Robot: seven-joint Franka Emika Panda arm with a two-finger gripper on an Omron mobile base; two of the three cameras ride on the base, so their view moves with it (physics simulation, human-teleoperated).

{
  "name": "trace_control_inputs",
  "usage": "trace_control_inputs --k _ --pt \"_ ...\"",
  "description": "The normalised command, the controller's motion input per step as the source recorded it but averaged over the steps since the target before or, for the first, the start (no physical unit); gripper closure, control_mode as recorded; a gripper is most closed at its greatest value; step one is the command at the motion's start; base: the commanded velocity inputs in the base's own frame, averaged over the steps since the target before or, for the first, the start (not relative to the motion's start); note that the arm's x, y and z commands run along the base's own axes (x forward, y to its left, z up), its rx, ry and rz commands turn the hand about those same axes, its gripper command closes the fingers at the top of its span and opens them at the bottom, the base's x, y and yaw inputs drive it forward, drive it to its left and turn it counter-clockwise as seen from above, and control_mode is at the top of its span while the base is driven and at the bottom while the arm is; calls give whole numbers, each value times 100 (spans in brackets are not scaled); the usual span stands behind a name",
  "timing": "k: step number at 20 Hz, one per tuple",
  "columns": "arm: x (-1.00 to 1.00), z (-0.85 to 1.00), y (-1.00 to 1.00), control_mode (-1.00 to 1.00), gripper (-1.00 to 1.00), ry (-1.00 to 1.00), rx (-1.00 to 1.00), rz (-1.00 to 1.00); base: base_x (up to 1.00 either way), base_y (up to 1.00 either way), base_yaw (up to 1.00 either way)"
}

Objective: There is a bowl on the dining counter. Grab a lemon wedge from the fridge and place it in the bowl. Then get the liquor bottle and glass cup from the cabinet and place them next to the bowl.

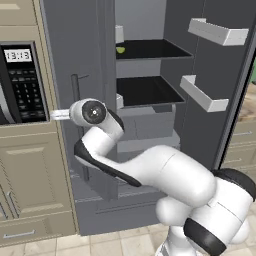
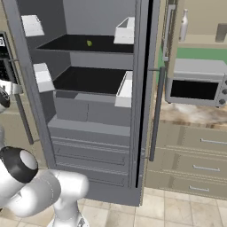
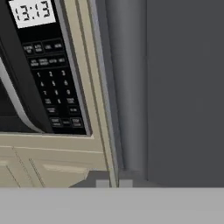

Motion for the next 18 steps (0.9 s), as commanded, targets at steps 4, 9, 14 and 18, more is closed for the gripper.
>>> trace_control_inputs --k 4,9,14,18 --pt "-97 34 32 -100 -100 -1 0 7 0 0 0" --pt "-100 37 -90 -100 -100 -6 0 0 0 0 0" --pt "-75 35 -100 -100 -100 0 -3 -2 0 0 0" --pt "2 27 -100 -100 -100 0 -5 -3 0 0 0"
